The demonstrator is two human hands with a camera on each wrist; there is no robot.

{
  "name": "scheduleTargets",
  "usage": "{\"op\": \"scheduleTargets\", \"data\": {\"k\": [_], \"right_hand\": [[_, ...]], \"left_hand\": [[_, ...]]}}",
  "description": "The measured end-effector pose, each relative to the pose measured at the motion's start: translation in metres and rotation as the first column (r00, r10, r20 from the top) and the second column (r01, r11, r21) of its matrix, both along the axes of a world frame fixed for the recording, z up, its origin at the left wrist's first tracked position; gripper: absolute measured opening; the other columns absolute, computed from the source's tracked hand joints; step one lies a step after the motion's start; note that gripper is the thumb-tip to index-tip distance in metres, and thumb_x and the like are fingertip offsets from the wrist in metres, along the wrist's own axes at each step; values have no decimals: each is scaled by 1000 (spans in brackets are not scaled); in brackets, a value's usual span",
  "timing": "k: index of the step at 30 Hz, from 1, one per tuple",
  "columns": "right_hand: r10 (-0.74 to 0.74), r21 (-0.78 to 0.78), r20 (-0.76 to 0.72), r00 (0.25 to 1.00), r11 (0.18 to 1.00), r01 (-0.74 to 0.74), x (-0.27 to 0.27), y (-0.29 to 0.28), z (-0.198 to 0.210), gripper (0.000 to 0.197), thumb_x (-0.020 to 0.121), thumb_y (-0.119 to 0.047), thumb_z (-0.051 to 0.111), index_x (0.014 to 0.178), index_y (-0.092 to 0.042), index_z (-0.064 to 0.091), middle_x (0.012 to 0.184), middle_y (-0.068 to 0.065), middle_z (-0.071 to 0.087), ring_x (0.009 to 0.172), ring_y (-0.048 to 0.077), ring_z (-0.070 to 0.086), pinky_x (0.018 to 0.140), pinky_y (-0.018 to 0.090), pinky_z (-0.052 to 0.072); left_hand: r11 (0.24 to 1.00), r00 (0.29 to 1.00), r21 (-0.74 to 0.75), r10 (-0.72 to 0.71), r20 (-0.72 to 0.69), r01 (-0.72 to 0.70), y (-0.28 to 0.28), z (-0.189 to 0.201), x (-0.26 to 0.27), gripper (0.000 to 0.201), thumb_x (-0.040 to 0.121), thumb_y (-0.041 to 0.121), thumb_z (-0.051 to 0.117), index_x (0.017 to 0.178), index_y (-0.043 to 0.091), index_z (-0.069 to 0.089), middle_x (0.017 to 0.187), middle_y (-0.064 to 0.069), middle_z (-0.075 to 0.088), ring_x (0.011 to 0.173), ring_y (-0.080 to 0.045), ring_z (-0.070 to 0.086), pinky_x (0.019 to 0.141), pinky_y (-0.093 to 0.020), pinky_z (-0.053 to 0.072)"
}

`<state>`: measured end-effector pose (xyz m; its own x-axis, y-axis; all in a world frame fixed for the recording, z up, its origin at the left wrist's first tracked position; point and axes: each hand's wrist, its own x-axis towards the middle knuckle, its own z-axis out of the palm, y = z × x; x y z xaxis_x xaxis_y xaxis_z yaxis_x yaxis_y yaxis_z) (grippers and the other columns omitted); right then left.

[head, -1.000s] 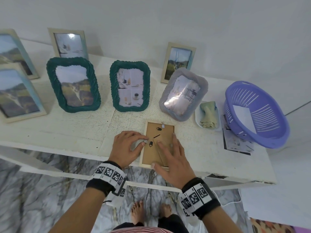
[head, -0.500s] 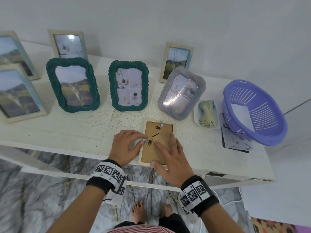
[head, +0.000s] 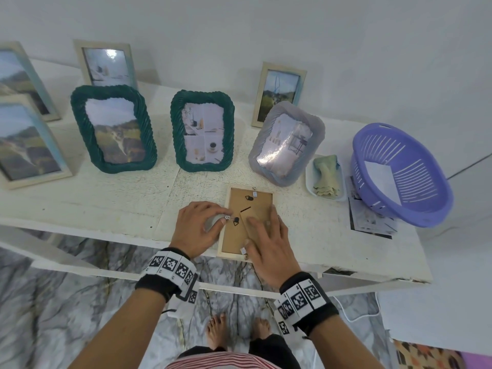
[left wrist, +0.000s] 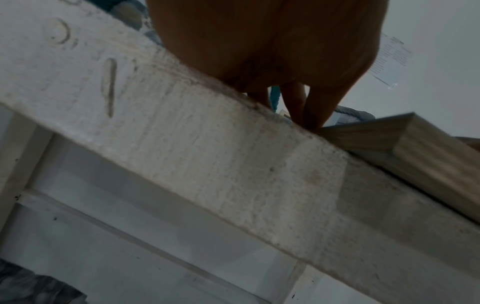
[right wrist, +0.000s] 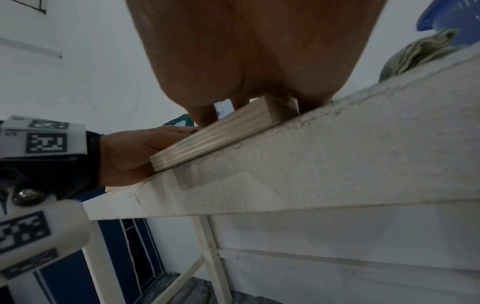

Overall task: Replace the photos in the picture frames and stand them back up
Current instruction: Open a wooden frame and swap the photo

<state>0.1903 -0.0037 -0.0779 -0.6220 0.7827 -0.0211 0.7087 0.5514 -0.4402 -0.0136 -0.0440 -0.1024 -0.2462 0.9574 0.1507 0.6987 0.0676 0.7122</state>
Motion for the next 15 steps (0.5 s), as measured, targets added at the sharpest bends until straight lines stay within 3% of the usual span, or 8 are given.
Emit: {"op": "scheduleTargets", "data": {"k": [2,5,10,15], "right_hand": [[-18,-84,11,1000,996,18,2,-1,3,56,90,-52,43,140,-31,30,158,20,-1,146,31,0,117,48,19],[-41,-141,14,999,989,43,1,-1,7,63,86,-50,53,140,-35,27,159,13,-11,144,32,2,115,46,20],[3,-114,-42,999,993,-8,-1,-3,20,54,92,-30,54,141,-21,34,156,19,7,144,23,-8,120,46,7],[-14,-141,-21,1000,990,11,-1,-3,24,51,95,-28,49,142,-24,33,157,17,5,143,24,-1,117,42,13]], "left_hand": [[1000,1000,-8,4,-1,-4,0,1,0,35,86,58,41,106,47,68,105,20,62,109,-11,49,95,-38,33],[1000,1000,-20,2,-1,-2,0,2,1,36,85,60,40,106,48,67,105,21,61,109,-10,47,94,-35,30],[1000,1000,-19,-6,-8,5,0,5,1,33,85,59,42,105,49,67,103,22,61,108,-11,49,94,-38,33],[1000,1000,-12,-2,-24,2,-1,7,1,34,86,59,42,106,47,67,103,22,62,108,-12,50,95,-43,36]]}}
